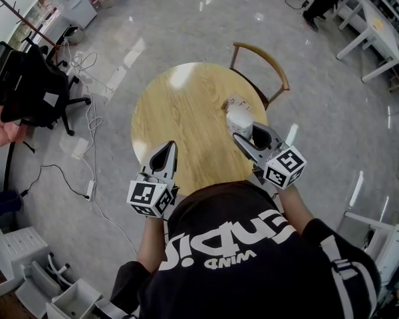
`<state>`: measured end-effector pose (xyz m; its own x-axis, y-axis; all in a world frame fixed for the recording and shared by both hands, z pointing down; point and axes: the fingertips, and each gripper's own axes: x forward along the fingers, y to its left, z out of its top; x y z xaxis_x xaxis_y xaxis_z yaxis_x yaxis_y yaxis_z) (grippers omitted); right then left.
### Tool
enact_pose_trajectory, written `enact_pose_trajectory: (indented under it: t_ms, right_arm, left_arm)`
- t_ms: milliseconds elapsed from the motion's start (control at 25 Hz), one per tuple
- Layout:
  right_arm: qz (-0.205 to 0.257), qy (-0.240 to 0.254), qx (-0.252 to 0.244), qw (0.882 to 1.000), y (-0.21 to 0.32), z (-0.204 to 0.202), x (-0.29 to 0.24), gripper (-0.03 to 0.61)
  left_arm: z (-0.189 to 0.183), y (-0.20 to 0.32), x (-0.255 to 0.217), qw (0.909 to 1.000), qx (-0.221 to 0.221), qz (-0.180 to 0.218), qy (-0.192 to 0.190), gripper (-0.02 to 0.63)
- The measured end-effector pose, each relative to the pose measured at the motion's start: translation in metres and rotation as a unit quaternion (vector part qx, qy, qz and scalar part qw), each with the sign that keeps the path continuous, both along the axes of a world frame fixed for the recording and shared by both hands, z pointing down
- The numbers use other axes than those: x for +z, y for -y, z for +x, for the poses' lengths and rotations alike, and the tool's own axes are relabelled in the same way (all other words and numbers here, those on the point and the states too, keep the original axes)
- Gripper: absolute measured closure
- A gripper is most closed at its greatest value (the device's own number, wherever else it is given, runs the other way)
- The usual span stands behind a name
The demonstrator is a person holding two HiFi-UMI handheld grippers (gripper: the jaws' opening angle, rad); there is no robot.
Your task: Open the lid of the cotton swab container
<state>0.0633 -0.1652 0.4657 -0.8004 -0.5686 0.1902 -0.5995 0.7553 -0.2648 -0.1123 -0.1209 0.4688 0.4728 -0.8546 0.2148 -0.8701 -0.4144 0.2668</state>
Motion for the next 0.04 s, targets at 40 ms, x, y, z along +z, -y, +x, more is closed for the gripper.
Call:
enact_pose_trajectory:
  t_ms: [40]
  right_arm:
    - [0.0,0.0,-0.001,1.0,-0.0001,0.0,0.0009,0.393]
  left_arm:
    - [0.0004,0.0002,0.0009,1.0,0.0,0.0,0.0,0.604]
